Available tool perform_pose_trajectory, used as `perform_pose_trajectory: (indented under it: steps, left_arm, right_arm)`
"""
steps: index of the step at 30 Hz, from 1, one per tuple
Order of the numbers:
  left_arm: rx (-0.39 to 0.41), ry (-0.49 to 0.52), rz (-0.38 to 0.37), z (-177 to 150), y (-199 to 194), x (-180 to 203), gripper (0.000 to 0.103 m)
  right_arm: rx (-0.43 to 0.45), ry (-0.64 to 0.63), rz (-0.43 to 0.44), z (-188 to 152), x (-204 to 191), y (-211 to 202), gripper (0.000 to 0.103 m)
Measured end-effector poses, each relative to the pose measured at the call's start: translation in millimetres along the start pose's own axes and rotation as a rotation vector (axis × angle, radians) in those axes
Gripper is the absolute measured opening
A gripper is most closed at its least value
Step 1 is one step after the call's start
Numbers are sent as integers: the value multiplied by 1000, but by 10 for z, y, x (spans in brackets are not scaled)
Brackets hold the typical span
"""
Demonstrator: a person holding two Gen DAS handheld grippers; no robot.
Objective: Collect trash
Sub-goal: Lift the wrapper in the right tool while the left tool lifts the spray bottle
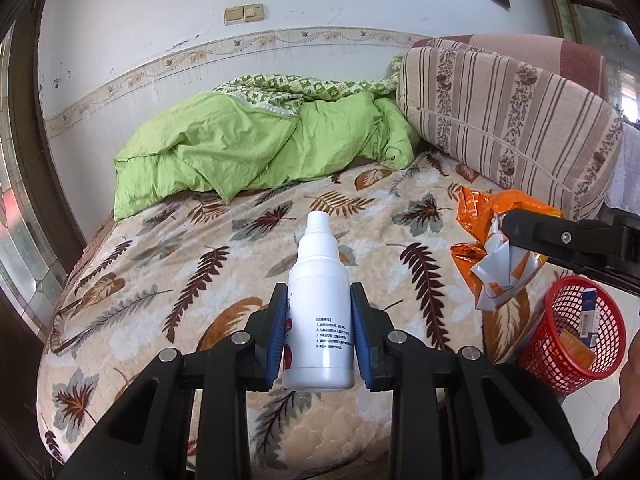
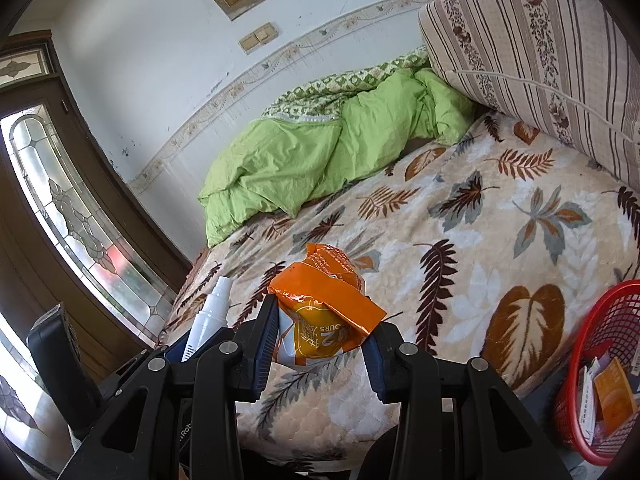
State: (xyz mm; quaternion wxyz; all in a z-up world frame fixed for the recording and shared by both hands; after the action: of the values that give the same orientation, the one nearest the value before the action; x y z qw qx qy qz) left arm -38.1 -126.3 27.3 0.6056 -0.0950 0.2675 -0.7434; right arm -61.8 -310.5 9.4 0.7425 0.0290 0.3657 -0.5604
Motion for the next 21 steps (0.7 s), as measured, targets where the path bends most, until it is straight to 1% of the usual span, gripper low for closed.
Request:
perform_pose_trajectory:
  steps: [6,10,16,21]
  left_arm:
    - [18,-11,-19,65,-47,-32,29]
    - [12,-14,-23,69,-16,-42,29]
    - [-20,-28,-18,19,128,-108,29]
    - [-56,-53,-13,-28,306,-225,29]
  right_arm:
    - [17,2,-14,54,-39,-142,41]
    - [17,3,-21,71,-54,-145,41]
    - [-12,-2,-21,82,-95,4,41]
    - [-52,-2,-15,96,-105,241,41]
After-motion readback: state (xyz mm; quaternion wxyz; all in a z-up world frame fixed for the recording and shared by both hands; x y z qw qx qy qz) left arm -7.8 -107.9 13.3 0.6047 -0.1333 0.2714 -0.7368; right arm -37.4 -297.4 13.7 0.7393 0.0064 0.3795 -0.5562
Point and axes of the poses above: each gripper's, at about its wrist camera, not at the fingertips, and y roughly the way its jaws point, x to its right, z to its top, the point moved 2 cm from there along y, roughly the way its jaws point, and after that the axes turned 6 degrees about z, right-handed, at the moved point
